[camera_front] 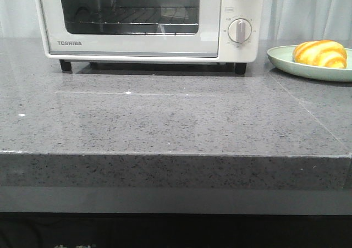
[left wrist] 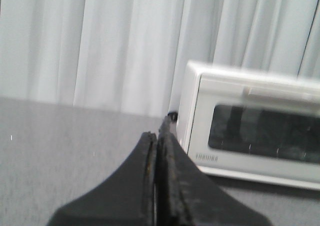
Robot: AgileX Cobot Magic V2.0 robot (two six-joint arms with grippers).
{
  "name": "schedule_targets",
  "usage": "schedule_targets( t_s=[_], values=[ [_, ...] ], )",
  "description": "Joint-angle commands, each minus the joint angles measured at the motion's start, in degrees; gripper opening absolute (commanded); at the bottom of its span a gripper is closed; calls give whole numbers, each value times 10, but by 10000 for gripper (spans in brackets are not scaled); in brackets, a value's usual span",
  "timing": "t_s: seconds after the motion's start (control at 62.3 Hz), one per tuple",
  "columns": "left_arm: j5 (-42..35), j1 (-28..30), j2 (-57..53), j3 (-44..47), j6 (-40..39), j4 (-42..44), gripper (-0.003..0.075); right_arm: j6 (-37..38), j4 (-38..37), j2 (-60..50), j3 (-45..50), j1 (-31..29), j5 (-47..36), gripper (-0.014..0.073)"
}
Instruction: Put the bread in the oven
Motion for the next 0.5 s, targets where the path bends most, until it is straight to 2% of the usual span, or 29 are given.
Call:
schedule_targets(
  t_s=[0.0,0.241,0.353,0.481],
  values=[
    [-2,1,41,-80,-1,-5,-18,-5,-16,32,-77,1,-13,-119],
    [137,1,168,-241,0,-5,-18,-5,-52,153,-232,1,101,-119],
    [144,1,212,-258,0,-5,-18,-5,-52,205,-268,1,133,-119],
    [148,1,242,-258,0,-5,-18,-5,-52,248,-268,1,139,-119]
  ],
)
